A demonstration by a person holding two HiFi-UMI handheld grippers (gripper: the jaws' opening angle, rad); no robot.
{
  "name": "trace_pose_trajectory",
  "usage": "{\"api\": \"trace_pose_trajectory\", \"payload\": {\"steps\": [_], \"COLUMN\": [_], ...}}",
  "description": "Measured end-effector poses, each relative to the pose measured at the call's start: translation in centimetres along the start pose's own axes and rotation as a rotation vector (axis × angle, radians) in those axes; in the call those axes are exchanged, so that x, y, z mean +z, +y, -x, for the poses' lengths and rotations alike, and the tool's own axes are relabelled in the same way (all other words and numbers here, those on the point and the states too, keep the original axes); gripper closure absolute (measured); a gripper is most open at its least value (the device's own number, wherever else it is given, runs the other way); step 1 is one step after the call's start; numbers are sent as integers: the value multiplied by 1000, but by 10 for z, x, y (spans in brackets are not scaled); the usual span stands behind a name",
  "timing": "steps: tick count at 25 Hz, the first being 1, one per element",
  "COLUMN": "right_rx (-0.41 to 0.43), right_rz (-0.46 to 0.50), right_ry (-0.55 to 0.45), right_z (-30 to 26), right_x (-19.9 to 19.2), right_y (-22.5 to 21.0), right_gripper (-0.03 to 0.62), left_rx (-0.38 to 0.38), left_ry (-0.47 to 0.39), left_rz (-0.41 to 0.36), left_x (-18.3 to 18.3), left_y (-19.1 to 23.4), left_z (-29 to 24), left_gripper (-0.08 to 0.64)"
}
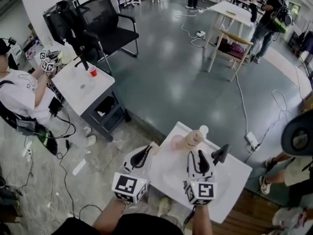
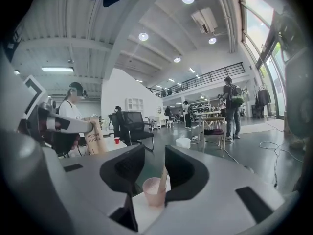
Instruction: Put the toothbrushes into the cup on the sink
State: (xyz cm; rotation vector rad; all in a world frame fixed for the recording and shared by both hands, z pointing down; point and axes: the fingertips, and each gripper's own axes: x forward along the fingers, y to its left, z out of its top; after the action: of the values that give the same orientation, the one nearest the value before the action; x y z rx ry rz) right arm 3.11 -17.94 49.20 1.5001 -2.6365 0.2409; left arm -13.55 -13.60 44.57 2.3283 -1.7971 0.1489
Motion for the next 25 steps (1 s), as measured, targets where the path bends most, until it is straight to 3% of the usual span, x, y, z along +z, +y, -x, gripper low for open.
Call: {"api": "trace_pose_trajectory", "payload": {"steps": [13,25], "right_rx": [53,65], "right_rz": [65,79], "right_ry": [-49,-41], "right_z": [71,97], "right_x": [26,30], "right_y": [1,6], "right_gripper": [552,592], "left_rx": [64,79], "left_ry": [-44,-51], "left_rz": [-29,-37], "left_x": [12,9], "left_y": [-49,-69], "left_z": [50,68], "left_gripper": [552,552]}}
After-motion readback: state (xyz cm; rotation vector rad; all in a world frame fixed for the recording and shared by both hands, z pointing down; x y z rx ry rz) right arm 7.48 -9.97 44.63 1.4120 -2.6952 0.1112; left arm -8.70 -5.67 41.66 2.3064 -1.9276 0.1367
